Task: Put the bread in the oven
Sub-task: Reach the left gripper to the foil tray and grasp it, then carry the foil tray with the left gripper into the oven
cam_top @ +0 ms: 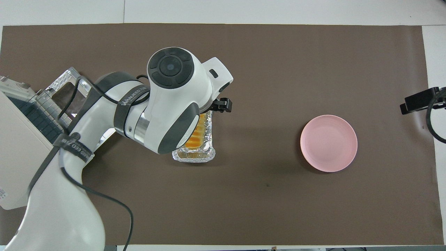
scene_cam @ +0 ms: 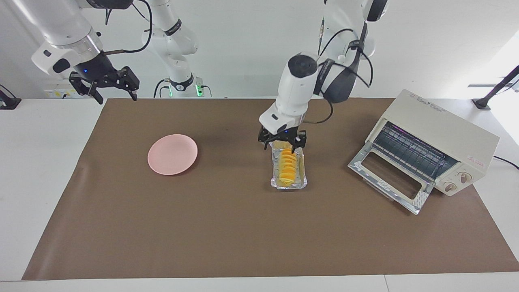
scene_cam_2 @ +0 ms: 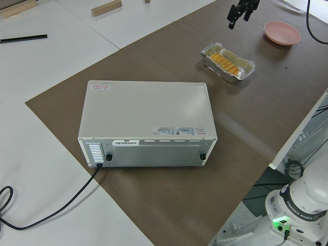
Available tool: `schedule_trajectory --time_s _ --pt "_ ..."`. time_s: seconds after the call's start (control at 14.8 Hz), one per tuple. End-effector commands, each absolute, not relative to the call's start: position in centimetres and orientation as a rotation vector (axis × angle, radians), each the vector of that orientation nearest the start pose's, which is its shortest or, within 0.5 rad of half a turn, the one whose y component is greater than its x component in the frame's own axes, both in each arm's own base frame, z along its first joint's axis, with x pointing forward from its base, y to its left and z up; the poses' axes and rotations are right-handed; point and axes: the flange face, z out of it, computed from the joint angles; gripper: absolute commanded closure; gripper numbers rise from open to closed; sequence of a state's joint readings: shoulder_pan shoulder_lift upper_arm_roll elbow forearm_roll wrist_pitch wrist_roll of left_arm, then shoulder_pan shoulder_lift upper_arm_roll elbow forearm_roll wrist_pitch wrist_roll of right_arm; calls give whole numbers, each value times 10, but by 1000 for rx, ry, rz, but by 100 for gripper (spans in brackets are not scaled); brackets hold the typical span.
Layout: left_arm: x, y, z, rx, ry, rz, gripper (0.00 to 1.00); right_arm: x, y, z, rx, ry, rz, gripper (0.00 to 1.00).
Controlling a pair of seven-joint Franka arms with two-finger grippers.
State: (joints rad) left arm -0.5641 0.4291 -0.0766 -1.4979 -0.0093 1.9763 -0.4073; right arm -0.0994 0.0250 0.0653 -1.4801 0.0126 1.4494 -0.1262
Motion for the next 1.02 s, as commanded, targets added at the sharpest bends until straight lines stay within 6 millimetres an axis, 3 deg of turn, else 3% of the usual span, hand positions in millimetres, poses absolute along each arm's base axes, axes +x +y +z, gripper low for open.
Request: schedule_trajectory --time_s 0.0,0.14,0.2,0.61,0.95 --pt "565 -425 392 -3099 333 -76 0 530 -20 626 -3132 -171 58 0" --pt "566 -414 377 -3083 315 -43 0 531 -22 626 -3132 -163 58 0" --pt "562 -411 367 -3077 317 -24 7 531 -22 627 -3132 -163 53 0" --pt "527 -416 351 -3061 299 55 50 531 -23 628 -3150 -159 48 0" --pt "513 -414 342 -3059 236 70 56 528 -17 626 -3146 -173 82 0"
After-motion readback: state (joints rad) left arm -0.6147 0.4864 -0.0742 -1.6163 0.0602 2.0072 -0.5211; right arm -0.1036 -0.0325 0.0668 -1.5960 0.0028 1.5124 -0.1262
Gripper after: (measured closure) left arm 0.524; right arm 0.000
